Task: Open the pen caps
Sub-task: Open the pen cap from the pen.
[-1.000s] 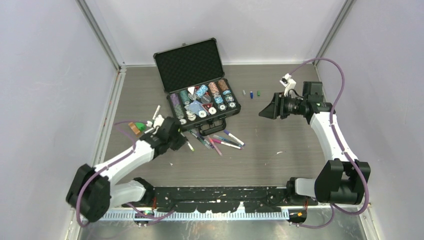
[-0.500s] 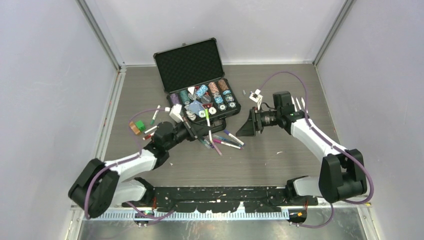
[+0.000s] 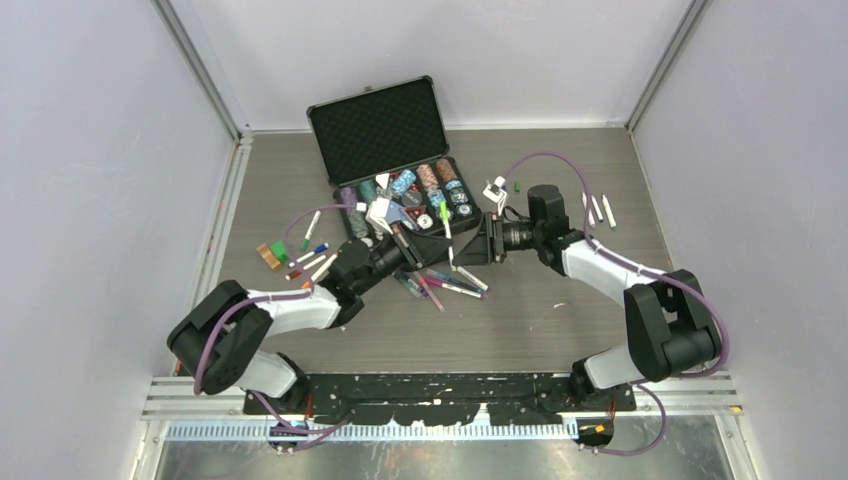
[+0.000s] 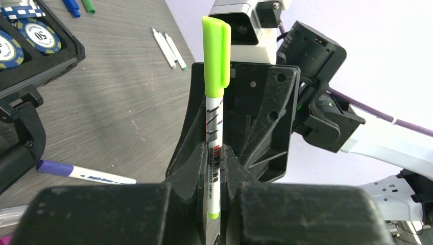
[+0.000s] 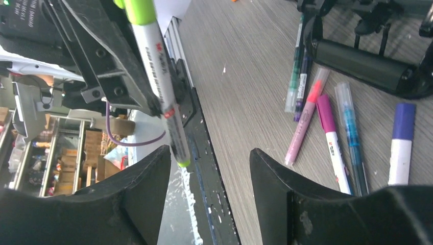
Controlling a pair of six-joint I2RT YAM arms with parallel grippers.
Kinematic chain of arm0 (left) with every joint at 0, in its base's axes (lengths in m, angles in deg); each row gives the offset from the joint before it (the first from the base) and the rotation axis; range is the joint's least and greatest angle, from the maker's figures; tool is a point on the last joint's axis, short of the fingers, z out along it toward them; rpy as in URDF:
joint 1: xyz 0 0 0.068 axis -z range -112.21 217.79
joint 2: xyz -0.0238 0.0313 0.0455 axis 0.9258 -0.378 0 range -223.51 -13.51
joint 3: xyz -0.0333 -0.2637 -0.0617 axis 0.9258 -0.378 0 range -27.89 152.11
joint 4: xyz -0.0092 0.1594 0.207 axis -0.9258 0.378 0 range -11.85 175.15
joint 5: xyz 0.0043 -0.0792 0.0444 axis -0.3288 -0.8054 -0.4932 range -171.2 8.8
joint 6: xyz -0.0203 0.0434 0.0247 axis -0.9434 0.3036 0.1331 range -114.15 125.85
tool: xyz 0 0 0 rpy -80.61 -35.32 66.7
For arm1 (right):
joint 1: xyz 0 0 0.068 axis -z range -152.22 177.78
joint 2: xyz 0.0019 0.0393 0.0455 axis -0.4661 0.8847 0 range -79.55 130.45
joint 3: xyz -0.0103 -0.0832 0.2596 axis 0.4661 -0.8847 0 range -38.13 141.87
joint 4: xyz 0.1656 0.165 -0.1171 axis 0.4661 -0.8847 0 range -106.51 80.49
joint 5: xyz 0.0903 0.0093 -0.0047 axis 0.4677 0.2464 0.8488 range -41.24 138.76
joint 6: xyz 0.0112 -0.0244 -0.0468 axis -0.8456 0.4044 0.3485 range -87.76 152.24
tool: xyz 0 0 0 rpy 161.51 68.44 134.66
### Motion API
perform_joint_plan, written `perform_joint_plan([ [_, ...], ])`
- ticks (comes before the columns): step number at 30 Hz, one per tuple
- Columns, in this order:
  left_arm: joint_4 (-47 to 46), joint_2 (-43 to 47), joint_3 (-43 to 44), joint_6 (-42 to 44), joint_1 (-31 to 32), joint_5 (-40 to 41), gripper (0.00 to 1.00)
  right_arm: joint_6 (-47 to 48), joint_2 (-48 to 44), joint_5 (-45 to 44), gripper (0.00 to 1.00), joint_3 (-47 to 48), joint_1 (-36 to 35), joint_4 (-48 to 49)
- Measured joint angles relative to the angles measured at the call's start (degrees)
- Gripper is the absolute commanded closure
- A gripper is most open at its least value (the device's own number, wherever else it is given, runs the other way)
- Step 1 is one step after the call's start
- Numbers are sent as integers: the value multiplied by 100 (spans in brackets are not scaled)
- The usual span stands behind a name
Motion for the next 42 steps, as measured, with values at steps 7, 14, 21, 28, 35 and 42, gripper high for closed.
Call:
perform_joint_plan([
  [7,-380,-363,4,-85,122,264,100,-608,24,-17,52,-105,-131,826],
  [14,-721,-603,11,-210,197,382,100,-839,155,-13,84,-114,-179,1145],
  [21,-769,-675,11,-326,212,487,60,-802,223,-31,100,-103,-203,1147],
  [28,-608,-553,11,-461,129,555,31,-334,223,-37,99,87,-271,348],
  [35,597,-105,367,-638,-293,568,35,474,221,-70,100,354,-503,-621],
  [42,1794,168,831,-590,-310,566,53,988,221,-210,100,490,-568,-1281],
])
